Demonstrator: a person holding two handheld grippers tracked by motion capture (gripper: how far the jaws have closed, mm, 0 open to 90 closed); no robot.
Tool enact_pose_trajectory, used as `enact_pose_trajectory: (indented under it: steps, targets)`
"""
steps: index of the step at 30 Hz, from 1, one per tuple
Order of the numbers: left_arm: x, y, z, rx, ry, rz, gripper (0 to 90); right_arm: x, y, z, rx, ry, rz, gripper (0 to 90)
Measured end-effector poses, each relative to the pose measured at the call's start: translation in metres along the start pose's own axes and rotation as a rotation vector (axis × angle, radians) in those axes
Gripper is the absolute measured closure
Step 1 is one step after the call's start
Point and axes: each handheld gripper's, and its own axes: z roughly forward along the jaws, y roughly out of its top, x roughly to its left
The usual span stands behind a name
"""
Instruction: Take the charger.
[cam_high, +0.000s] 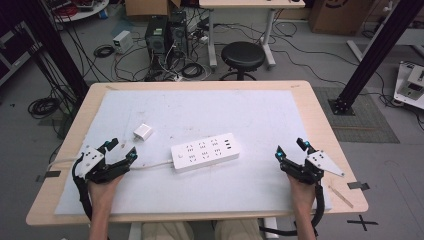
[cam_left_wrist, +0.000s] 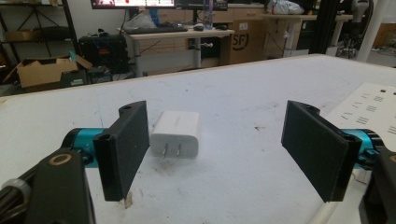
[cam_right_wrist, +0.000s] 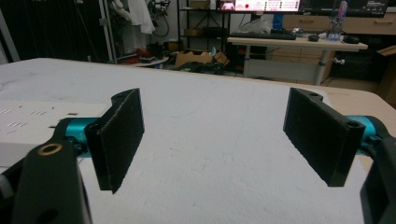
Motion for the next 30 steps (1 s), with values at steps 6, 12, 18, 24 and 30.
enact_pose_trajectory:
  steps: [6,12,18,24,30]
  targets:
    - [-0.0021,0.0001,0.0005,0.006,0.000,0.019,23.4,0.0012,0.0005,0.0013,0.012,0.001,-0.024,20.7]
    - [-0.0043,0.0005,0.0014,0.018,-0.002,0.041,23.4,0.0007,0.0007,0.0012,0.018,0.001,-0.008,20.7]
    - [-0.0045,0.0006,0.0017,0.020,0.001,0.044,23.4,0.0015,0.0009,0.0015,0.022,0.002,-0.015,20.7]
    - [-0.0047,0.0008,0.0022,0.024,0.012,0.038,23.4,0.0009,0.0009,0.0020,0.018,0.002,-0.019,20.7]
    - [-0.0035,0.0012,0.0027,0.032,0.014,0.032,23.4,0.0000,0.0012,0.0026,0.026,-0.003,-0.006,20.7]
